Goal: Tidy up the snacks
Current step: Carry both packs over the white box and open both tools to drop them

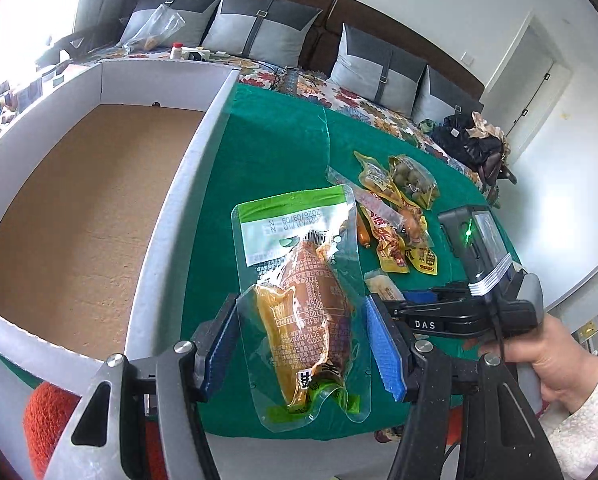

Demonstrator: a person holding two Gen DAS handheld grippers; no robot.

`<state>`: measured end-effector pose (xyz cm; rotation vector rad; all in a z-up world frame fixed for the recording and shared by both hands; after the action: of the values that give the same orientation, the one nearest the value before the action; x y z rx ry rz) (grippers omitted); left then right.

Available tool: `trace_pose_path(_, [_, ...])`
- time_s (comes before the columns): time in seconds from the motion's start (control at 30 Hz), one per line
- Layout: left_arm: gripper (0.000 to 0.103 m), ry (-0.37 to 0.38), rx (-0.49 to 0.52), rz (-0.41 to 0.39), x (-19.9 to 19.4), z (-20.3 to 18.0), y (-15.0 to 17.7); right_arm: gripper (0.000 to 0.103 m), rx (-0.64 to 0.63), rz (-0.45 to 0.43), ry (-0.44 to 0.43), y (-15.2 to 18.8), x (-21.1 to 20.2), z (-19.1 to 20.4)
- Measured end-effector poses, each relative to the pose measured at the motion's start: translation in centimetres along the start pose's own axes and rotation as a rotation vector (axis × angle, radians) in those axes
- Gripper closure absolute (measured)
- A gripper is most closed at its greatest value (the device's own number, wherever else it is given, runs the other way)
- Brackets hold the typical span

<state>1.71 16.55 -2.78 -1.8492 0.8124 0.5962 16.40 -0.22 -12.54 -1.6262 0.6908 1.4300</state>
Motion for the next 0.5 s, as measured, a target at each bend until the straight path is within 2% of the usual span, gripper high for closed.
trace_pose_path(0.03, [0.043, 0.004, -0.002, 0.000, -0.3, 0.1, -0.1, 0.083, -0.050, -0.011, 0.064, -0.2, -0.1, 0.5])
trace_pose_path(0.1, [0.043, 0.015, -0.020, -0.005, -1.3, 0.8, -0.6, 0.086, -0.060, -0.020, 0.062, -0.2, -0.7, 1.0])
trace_pose_path(0.2, [0.043, 0.001, -0.060, -0.065, -4.6, 3.4, -2.5, 0.087, -0.013, -0.127, -0.049, -1.1, -4.7, 1.9])
trace_pose_path(0.3, [0.043, -0.093, -0.086, -0.128, -7.1, 7.1, -5.5, 0.087, -0.004, -0.263, -0.202, -3.6, -10.5, 5.0])
trace_pose_path(0.37, [0.043, -0.161, -0.104, -0.138, -7.5, 9.4, -7.0, 0.087, -0.039, -0.338, -0.296, -5.9, -14.0, 8.3])
trace_pose_path(0.5, [0.040, -0.323, -0.082, -0.063, -5.7, 13.2, -8.6, 0.086, -0.103, -0.403, -0.434, -9.3, -16.8, 15.1])
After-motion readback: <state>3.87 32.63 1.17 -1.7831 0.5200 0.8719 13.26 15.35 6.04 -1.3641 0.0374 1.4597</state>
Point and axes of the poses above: each gripper's, at about its wrist camera, not at the fingertips, and x roughly the way its jaws point, z to its left, y to its underside, the point moved 1 cm from there along x, roughly the way its jaws point, and after that the axes turned 4 degrees about -x, right-handed, at the moved point
